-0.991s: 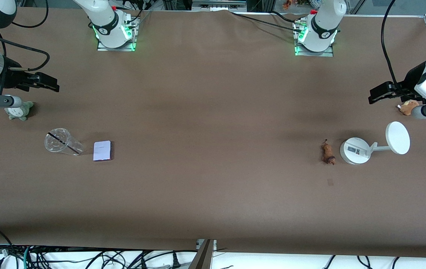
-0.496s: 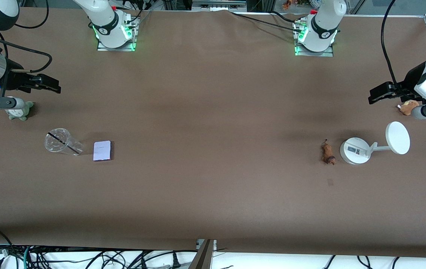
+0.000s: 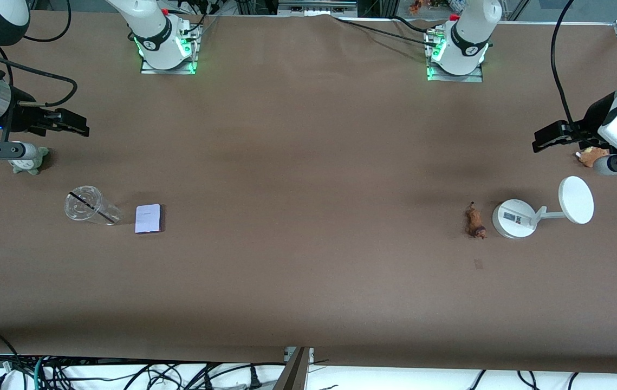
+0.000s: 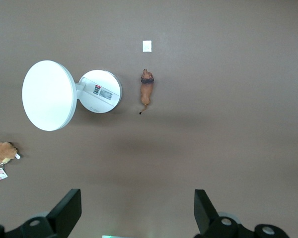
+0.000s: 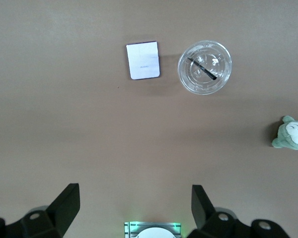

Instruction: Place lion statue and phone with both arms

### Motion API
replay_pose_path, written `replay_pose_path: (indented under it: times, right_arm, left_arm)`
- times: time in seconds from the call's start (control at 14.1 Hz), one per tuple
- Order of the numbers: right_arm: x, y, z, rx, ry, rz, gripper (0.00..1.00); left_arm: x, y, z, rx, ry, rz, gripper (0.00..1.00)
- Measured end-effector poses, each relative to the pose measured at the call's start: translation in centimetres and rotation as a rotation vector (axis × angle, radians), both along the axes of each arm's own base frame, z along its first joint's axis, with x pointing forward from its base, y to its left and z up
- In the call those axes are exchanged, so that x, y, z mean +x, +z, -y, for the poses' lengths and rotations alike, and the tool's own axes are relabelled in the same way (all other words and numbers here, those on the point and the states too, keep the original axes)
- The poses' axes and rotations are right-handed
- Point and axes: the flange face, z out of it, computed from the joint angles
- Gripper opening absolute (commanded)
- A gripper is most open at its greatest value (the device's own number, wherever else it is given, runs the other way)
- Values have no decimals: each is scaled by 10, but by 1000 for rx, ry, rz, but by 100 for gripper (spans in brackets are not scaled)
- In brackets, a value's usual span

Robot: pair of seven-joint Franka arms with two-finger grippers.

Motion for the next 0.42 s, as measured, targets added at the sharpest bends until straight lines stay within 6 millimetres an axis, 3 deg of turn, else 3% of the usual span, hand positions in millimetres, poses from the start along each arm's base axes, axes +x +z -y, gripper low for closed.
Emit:
replay_pose_path:
  times: [0.42]
  right_arm:
    - [-1, 0, -16, 0, 27, 1, 99]
  left_arm:
    - [0, 0, 0, 0, 0, 0, 100]
